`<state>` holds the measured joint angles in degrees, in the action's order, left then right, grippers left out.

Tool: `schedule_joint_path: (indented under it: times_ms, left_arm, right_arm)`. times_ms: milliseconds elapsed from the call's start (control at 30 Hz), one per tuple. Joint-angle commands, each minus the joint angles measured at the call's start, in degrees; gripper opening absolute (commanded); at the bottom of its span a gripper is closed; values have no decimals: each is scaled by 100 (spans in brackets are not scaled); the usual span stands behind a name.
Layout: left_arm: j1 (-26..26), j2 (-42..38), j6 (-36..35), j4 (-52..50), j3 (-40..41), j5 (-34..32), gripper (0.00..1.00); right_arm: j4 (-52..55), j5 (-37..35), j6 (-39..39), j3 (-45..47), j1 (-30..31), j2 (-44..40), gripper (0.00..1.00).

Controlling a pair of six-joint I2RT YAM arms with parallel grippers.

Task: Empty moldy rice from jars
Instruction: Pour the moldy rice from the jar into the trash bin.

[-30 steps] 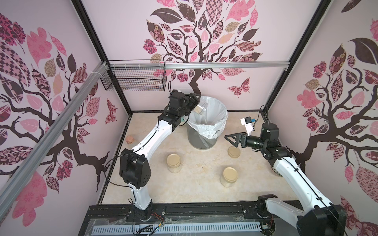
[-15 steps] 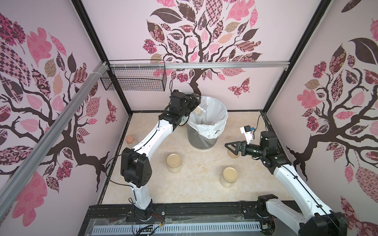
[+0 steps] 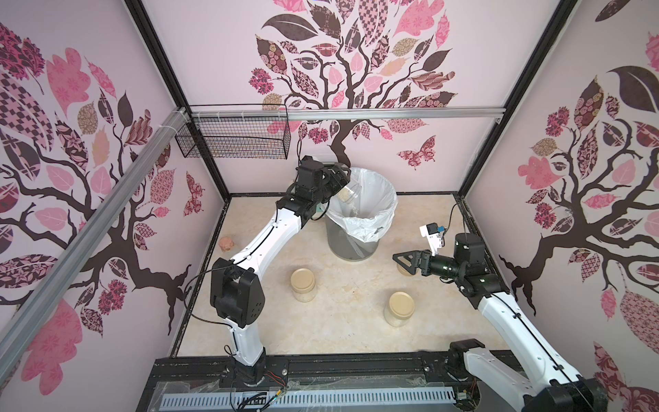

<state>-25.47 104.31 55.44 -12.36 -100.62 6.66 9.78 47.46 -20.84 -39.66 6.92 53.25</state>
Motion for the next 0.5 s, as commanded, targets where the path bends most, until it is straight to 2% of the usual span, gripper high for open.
schedule_joint_path:
  times_ms: [0, 467]
  left_arm:
    - [26, -279, -86, 375, -258, -8, 59]
    - [27, -381, -418, 281, -288, -119, 59]
  right_arm:
    - [102, -28, -32, 72, -33, -131, 100]
    - [118, 67, -122, 187, -33, -263, 100]
